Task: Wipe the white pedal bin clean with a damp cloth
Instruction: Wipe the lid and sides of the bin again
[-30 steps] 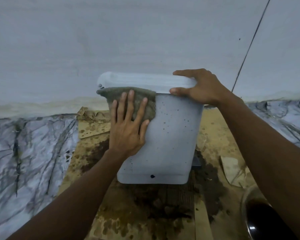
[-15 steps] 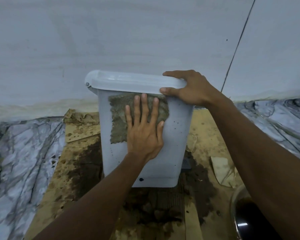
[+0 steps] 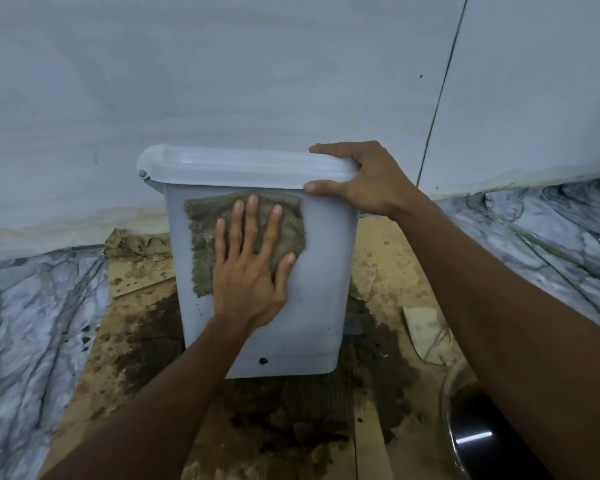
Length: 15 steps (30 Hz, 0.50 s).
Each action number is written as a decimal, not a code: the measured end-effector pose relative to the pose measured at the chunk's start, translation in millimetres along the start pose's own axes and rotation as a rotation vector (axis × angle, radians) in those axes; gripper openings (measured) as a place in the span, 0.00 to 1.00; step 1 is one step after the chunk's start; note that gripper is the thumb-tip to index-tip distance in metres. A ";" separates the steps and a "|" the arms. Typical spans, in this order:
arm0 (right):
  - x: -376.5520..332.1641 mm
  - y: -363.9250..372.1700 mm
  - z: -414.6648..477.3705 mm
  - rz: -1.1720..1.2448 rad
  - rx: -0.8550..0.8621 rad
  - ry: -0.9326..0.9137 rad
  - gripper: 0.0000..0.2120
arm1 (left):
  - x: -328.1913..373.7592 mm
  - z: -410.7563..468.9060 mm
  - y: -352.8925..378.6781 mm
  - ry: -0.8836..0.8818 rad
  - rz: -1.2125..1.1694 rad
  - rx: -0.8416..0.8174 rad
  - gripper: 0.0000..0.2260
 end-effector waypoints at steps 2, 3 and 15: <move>0.2 0.9 1.1 0.001 0.001 -0.004 0.29 | 5.0 5.8 2.2 -0.011 -0.002 -0.007 0.30; 0.8 0.8 1.3 0.007 0.001 -0.003 0.29 | 11.8 9.3 3.8 0.000 -0.005 -0.005 0.29; 4.6 5.5 -1.6 -0.021 0.023 -0.011 0.26 | 80.6 -23.4 27.3 0.458 -0.081 -0.080 0.27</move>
Point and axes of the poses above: each hand's wrist, its own z-axis towards the middle knuckle, its own y-axis out of the palm, x = y × z, the point moved 8 cm from there along z, towards the middle knuckle, and after that the axes turned 10 degrees about x, right-handed, at the moved point
